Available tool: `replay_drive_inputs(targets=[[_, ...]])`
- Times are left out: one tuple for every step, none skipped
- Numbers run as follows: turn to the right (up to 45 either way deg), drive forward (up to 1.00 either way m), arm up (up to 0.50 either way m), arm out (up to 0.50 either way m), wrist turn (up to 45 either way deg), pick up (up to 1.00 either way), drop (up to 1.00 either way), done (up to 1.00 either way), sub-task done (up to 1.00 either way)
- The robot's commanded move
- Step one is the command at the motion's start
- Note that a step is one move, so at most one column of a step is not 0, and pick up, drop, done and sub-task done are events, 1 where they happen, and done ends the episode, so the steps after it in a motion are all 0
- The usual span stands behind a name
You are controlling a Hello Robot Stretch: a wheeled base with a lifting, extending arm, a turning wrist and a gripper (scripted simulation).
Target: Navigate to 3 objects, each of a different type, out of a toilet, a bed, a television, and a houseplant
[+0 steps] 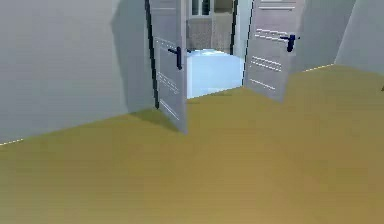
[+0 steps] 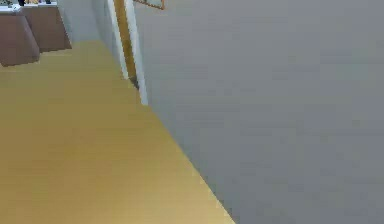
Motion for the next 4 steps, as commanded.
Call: replay_drive_inputs(targets=[[45.0, 0.00, 0.00, 0.00, 0.0, 0.00, 0.00, 0.00, 0.00], [12.0, 0.00, 0.00, 0.00, 0.0, 0.00, 0.00, 0.00, 0.00], [0.0, 1.00, 0.00, 0.00, 0.0, 0.00, 0.00, 0.00, 0.00], [0.0, 1.00, 0.00, 0.00, 0.0, 0.00, 0.00, 0.00, 0.00]])
